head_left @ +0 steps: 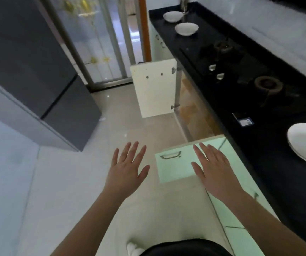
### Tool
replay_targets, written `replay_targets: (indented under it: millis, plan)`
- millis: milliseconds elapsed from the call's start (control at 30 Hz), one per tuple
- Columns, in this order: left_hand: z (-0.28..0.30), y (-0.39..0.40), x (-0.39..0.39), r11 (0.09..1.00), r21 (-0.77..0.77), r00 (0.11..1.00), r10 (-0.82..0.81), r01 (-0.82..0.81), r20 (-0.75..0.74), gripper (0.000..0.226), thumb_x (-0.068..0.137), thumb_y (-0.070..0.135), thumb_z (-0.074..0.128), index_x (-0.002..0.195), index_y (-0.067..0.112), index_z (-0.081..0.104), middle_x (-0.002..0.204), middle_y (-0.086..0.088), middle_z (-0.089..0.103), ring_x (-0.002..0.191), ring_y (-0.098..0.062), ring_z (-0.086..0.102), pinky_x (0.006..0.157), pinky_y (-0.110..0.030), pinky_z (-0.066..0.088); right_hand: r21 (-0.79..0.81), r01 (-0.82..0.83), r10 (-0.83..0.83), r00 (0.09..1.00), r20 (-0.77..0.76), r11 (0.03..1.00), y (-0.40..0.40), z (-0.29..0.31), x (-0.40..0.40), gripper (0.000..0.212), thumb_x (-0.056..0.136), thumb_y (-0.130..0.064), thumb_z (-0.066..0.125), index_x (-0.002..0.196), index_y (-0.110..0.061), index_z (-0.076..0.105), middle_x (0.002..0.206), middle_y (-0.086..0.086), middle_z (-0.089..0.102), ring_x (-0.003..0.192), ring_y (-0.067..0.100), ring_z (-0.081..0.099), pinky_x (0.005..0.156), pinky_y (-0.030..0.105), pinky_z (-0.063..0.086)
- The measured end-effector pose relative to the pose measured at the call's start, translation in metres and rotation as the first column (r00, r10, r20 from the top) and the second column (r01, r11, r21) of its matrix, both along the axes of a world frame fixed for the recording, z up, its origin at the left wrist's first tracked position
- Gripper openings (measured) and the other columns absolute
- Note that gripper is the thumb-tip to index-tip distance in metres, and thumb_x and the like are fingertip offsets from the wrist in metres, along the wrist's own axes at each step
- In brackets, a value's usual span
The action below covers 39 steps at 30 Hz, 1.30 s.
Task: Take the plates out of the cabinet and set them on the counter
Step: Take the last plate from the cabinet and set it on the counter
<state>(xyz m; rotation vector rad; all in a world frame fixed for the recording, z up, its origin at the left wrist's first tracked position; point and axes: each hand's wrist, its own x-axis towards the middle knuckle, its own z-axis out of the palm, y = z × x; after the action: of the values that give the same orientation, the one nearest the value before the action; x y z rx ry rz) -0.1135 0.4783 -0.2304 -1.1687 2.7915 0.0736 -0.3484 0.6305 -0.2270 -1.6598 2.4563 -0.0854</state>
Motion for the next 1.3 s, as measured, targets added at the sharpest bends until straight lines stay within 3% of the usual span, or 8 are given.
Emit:
replay_targets:
  millis: [100, 233, 433, 567, 833, 1000, 1167, 1300]
  plan:
    - [-0.001, -0.008, 0.081, 0.994, -0.004, 0.994, 0.109, -0.109, 0.005, 0.071, 0.094, 0.064, 0.0, 0.157, 0.032, 0.004, 0.165, 0.004, 0.003, 0.151, -0.018, -0.006, 0.121, -0.048, -0.002, -0.007, -0.108, 0.108, 0.994, -0.006, 0.994, -0.045, 0.001, 0.062, 0.069, 0.095, -0.052, 0.01, 0.15, -0.017, 0.034, 0.154, 0.008, 0.037, 0.143, 0.029, 0.031, 0.116, 0.044, 0.026]
    - [0.006, -0.017, 0.181, 0.959, 0.008, 0.958, 0.284, -0.284, -0.033, 0.072, 0.095, 0.063, 0.004, 0.157, 0.028, 0.017, 0.164, 0.002, 0.017, 0.151, -0.021, 0.007, 0.121, -0.05, 0.01, -0.01, -0.232, 0.232, 0.973, 0.002, 0.973, -0.099, -0.001, 0.15, 0.066, 0.097, -0.052, 0.009, 0.154, -0.021, 0.023, 0.159, 0.004, 0.028, 0.145, 0.025, 0.024, 0.118, 0.039, 0.017]
    - [0.005, -0.028, 0.286, 0.895, 0.041, 0.895, 0.445, -0.444, -0.03, 0.075, 0.091, 0.064, 0.0, 0.157, 0.03, 0.005, 0.166, 0.005, 0.003, 0.151, -0.018, -0.005, 0.121, -0.045, -0.001, -0.018, -0.436, 0.437, 0.899, 0.025, 0.9, -0.148, 0.001, 0.26, 0.067, 0.096, -0.05, 0.01, 0.151, -0.018, 0.031, 0.155, 0.007, 0.036, 0.142, 0.028, 0.032, 0.116, 0.044, 0.025]
    - [0.003, -0.031, 0.323, 0.864, 0.057, 0.862, 0.503, -0.5, -0.061, 0.075, 0.09, 0.065, -0.001, 0.157, 0.032, 0.004, 0.166, 0.006, 0.002, 0.151, -0.016, -0.007, 0.121, -0.045, -0.001, -0.011, -0.525, 0.525, 0.851, 0.022, 0.851, -0.167, -0.003, 0.297, 0.068, 0.096, -0.052, 0.005, 0.152, -0.023, 0.028, 0.157, 0.002, 0.032, 0.144, 0.024, 0.027, 0.117, 0.042, 0.019]
    - [-0.008, -0.057, 0.34, 0.819, 0.125, 0.811, 0.573, -0.56, -0.121, 0.071, 0.092, 0.064, 0.006, 0.157, 0.033, 0.003, 0.165, 0.008, 0.0, 0.15, -0.014, -0.009, 0.122, -0.043, 0.0, 0.032, -0.562, 0.562, 0.827, -0.009, 0.827, -0.214, -0.009, 0.313, 0.068, 0.095, -0.051, 0.008, 0.151, -0.02, 0.033, 0.155, 0.003, 0.035, 0.143, 0.026, 0.03, 0.116, 0.044, 0.022]
    - [-0.021, -0.113, 0.323, 0.836, 0.145, 0.834, 0.544, -0.529, -0.093, 0.071, 0.093, 0.063, 0.007, 0.157, 0.032, 0.004, 0.166, 0.007, 0.001, 0.151, -0.015, -0.008, 0.122, -0.044, 0.0, 0.044, -0.535, 0.536, 0.844, -0.003, 0.844, -0.256, -0.023, 0.294, 0.067, 0.096, -0.052, 0.008, 0.151, -0.022, 0.032, 0.156, 0.002, 0.034, 0.143, 0.026, 0.03, 0.116, 0.043, 0.023]
    - [-0.024, -0.188, 0.303, 0.859, 0.127, 0.863, 0.504, -0.497, -0.031, 0.065, 0.099, 0.057, 0.017, 0.157, 0.031, 0.003, 0.166, 0.006, 0.0, 0.151, -0.016, -0.008, 0.122, -0.045, -0.001, 0.051, -0.515, 0.516, 0.856, -0.007, 0.855, -0.315, -0.027, 0.261, 0.062, 0.098, -0.049, 0.017, 0.146, -0.018, 0.042, 0.15, 0.005, 0.044, 0.137, 0.028, 0.04, 0.111, 0.047, 0.032]
    - [-0.021, -0.235, 0.29, 0.87, 0.094, 0.873, 0.488, -0.484, -0.02, 0.068, 0.096, 0.059, 0.012, 0.157, 0.031, 0.004, 0.166, 0.005, 0.002, 0.151, -0.019, -0.005, 0.122, -0.046, 0.0, 0.051, -0.497, 0.498, 0.867, -0.009, 0.866, -0.357, -0.028, 0.244, 0.064, 0.099, -0.05, 0.013, 0.145, -0.018, 0.043, 0.148, 0.005, 0.046, 0.136, 0.028, 0.042, 0.11, 0.047, 0.033]
